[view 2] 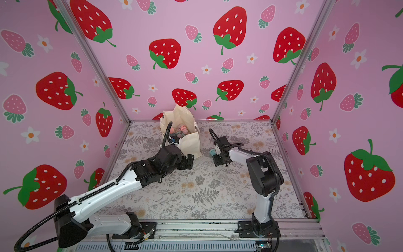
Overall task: Put the hourglass into the canvas bag
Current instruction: Pick up the hourglass from the center of the board.
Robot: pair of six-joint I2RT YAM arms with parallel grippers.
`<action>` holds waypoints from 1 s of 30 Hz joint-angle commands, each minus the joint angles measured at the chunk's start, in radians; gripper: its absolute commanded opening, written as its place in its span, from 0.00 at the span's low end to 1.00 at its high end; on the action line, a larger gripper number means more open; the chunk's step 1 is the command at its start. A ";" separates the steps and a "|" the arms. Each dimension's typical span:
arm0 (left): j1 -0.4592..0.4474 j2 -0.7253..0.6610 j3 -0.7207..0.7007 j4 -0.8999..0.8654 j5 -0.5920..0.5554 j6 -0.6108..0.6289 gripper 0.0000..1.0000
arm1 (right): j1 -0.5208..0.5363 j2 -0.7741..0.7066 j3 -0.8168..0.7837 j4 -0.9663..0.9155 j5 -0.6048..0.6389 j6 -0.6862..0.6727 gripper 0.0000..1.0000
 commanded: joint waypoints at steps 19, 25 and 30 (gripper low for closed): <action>0.012 -0.051 -0.015 -0.018 -0.031 -0.014 0.99 | 0.018 -0.062 0.002 -0.030 0.008 0.041 0.33; 0.022 -0.097 -0.015 -0.038 -0.029 -0.003 0.99 | 0.018 -0.153 -0.006 -0.025 -0.015 0.071 0.32; 0.040 -0.145 -0.006 -0.072 -0.032 0.014 0.99 | 0.017 -0.263 -0.010 -0.038 -0.004 0.110 0.30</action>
